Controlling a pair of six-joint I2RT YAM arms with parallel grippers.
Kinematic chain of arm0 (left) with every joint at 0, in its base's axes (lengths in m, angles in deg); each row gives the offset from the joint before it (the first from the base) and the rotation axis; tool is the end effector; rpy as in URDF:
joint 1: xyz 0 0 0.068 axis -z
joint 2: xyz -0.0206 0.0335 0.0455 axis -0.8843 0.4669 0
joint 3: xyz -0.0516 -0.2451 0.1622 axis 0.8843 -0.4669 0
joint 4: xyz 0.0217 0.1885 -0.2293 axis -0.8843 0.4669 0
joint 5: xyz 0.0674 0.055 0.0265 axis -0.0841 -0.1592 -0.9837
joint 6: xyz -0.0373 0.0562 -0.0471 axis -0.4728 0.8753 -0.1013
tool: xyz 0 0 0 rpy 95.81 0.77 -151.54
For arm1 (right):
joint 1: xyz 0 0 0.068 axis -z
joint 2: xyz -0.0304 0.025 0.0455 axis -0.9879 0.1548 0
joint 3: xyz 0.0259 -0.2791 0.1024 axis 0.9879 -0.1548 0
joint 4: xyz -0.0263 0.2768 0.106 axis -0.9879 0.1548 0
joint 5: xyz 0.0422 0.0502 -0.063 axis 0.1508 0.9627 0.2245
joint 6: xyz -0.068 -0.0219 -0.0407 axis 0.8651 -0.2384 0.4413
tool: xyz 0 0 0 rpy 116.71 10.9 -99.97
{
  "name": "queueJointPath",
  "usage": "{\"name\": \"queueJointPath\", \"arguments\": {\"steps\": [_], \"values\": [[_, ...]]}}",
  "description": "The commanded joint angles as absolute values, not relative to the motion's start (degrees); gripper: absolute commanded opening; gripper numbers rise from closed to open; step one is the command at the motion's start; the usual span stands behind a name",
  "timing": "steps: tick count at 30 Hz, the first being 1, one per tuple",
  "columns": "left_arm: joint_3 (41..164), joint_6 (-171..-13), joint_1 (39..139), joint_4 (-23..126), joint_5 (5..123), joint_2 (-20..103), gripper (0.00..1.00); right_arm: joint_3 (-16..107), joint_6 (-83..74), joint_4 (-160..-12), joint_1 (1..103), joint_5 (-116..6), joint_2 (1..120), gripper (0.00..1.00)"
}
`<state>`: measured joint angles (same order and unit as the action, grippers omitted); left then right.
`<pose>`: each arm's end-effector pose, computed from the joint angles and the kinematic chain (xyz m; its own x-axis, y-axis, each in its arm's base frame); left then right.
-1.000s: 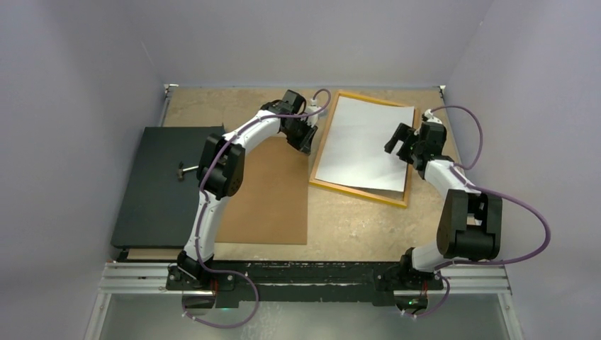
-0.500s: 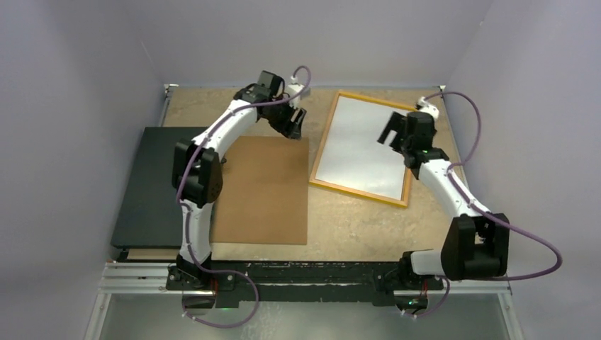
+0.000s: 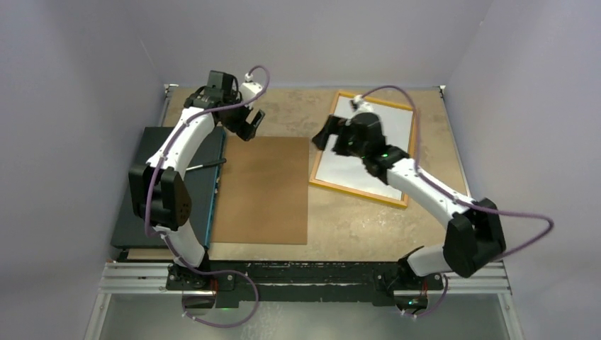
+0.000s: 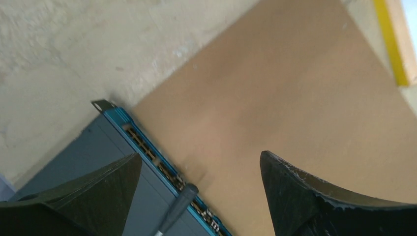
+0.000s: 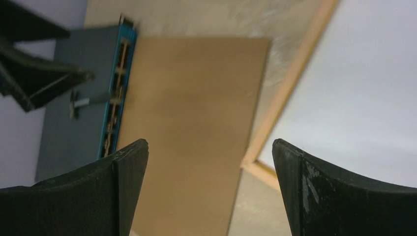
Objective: Put the photo into the frame
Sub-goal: Adjust the photo in the photo frame, then move the photo frame to the center of the board.
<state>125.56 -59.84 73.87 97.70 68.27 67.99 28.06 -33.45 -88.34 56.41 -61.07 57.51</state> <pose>0.4473 -0.1085 0.3128 -0.5885 0.4757 -0.6538 0.5792 0.8122 0.0696 0.3492 0.1632 0.3123 -0.4911 0.4172 -0.7647 -0.1977 0.8015 0.5643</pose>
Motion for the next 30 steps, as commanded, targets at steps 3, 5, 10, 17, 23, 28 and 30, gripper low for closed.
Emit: {"name": "queueJointPath", "arguments": {"steps": [3,5,10,17,23,28,30], "values": [[120.4,-55.7,74.3,97.3,64.7,63.6,0.87,38.9,-32.2,-81.0,42.1,-77.5,69.5,0.88],[120.1,-56.8,74.0,97.4,65.2,63.2,0.86,42.9,-31.3,-80.1,40.4,-79.2,75.5,0.74],[121.1,-58.9,73.2,98.5,66.4,63.2,0.84,50.3,-31.2,-78.5,39.4,-81.1,86.1,0.54],[119.9,-58.7,72.3,98.9,65.8,62.3,0.82,53.7,-32.4,-77.0,39.5,-81.4,94.1,0.6],[118.8,-55.7,71.6,98.7,63.7,61.9,0.82,50.9,-32.8,-78.3,39.6,-81.7,95.6,0.64],[115.5,-49.5,71.6,98.1,61.5,61.3,0.82,46.4,-34.3,-79.4,40.6,-81.6,93.6,0.67],[113.2,-46.8,71.7,97.7,61.2,60.5,0.82,43.9,-34.8,-80.3,41.1,-81.2,92.1,0.67]]}}
